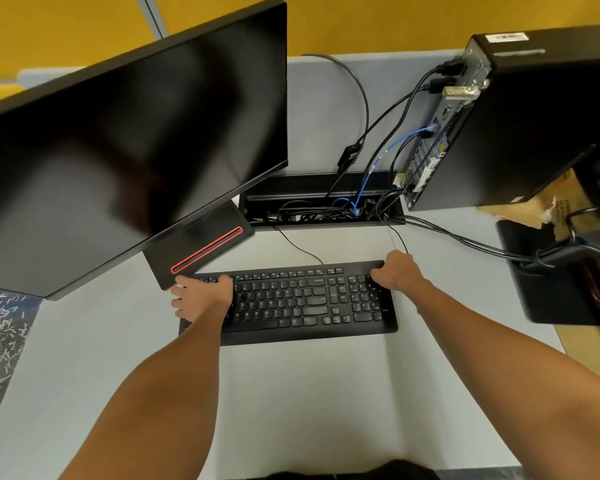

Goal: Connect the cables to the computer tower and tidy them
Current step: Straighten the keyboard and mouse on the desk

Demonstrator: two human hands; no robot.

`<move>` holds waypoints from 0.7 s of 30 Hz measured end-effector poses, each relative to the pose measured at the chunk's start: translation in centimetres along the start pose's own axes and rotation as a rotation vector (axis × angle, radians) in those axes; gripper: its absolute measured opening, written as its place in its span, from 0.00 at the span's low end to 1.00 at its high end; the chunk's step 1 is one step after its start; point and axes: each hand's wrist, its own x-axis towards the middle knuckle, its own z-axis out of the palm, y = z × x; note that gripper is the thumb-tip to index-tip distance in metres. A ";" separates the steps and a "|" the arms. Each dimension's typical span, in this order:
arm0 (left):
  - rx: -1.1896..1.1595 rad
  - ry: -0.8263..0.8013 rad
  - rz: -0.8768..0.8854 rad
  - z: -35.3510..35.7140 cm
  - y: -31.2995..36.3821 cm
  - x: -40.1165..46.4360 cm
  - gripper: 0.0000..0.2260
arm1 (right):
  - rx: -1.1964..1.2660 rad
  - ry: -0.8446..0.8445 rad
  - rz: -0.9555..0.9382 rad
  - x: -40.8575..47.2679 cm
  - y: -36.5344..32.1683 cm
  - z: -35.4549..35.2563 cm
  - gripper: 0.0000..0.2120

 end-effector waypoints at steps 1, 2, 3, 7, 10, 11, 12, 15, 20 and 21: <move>0.007 -0.017 0.015 0.1 0.1 -0.1 0.34 | 0.000 -0.001 -0.002 0.0 0.2 -0.2 0.09; 0.018 -0.026 0.025 0.1 0.1 -0.3 0.34 | 0.003 -0.004 -0.007 -0.1 0.3 -0.2 0.08; 0.031 -0.031 0.036 0.1 0.0 -0.4 0.34 | 0.010 -0.007 -0.010 -0.2 0.6 -0.3 0.08; 0.059 -0.073 0.089 0.0 -0.3 -0.4 0.32 | 0.011 0.007 -0.027 -0.5 1.5 -0.1 0.07; 0.076 -0.106 0.099 -0.6 -0.1 -0.5 0.32 | -0.006 -0.013 -0.078 -0.6 2.6 -0.1 0.06; 0.108 -0.102 0.097 -0.7 0.2 -0.8 0.33 | -0.004 -0.008 -0.117 -0.6 3.0 -0.3 0.05; 0.166 -0.083 0.111 -0.9 0.6 -1.0 0.33 | 0.011 0.014 -0.172 -0.7 3.4 -0.6 0.04; 0.290 -0.038 0.304 -0.7 2.1 -2.2 0.31 | 0.016 0.171 -0.331 -1.8 5.2 -1.8 0.09; 0.300 -0.191 0.807 1.9 4.9 -6.2 0.31 | -0.270 0.231 -0.329 -2.9 10.2 -2.9 0.10; 0.336 -0.217 0.908 2.6 5.3 -7.2 0.32 | -0.327 0.143 -0.306 -3.0 11.4 -2.8 0.17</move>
